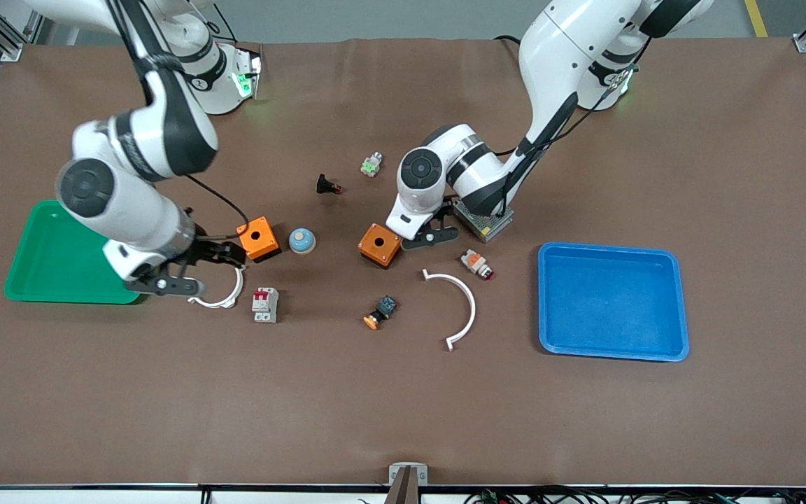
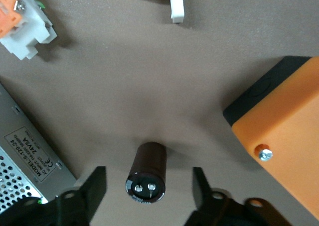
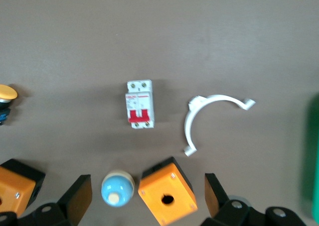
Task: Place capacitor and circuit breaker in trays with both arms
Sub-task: 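Grasp the capacitor with the left gripper while the right gripper reaches the breaker, then carry the capacitor to the blue tray while the right gripper carries the breaker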
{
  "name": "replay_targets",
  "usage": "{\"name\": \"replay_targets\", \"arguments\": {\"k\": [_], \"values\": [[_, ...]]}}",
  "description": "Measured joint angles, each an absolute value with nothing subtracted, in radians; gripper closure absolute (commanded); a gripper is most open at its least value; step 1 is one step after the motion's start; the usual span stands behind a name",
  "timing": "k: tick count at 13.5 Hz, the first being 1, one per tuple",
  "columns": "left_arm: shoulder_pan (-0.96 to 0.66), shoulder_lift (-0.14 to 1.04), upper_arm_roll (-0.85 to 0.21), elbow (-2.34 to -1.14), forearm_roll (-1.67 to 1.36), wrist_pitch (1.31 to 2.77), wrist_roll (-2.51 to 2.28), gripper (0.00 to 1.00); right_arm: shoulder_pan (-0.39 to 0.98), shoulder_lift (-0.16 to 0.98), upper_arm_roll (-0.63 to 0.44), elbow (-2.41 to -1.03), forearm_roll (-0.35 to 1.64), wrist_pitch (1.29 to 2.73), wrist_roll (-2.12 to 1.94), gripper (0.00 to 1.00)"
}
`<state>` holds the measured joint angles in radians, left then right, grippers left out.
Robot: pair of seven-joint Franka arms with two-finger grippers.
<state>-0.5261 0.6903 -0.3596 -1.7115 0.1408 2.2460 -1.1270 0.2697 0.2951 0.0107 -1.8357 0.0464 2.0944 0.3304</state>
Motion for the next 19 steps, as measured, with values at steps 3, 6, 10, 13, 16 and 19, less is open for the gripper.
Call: {"name": "replay_targets", "arguments": {"k": [3,6,10,13,16,19], "values": [[-0.526,0.691,-0.359,-1.717,0.141,2.246,-1.127,0.65,0.288,0.374,0.01,-1.866,0.047,2.235,0.344,0.0],[-0.526,0.692,-0.359,-1.719,0.141,2.247,-1.127,0.75,0.299,0.439,0.01,-1.876,0.047,2.325,0.346,0.0],[-0.525,0.691,-0.359,-1.719,0.141,2.248,-1.127,0.79,0.305,0.528,0.01,-1.854,0.046,2.38,0.346,0.0],[-0.514,0.677,-0.359,-1.71,0.142,2.251,-1.127,0.79,0.317,0.578,0.01,-1.817,0.046,2.381,0.346,0.06],[-0.467,0.593,-0.363,-1.687,0.14,2.163,-1.1,0.79,0.319,0.608,0.007,-1.797,0.035,2.381,0.346,0.17],[-0.352,0.469,-0.367,-1.672,0.102,1.967,-0.917,0.79,0.318,0.615,-0.003,-1.791,0.002,2.38,0.345,0.41]]}}
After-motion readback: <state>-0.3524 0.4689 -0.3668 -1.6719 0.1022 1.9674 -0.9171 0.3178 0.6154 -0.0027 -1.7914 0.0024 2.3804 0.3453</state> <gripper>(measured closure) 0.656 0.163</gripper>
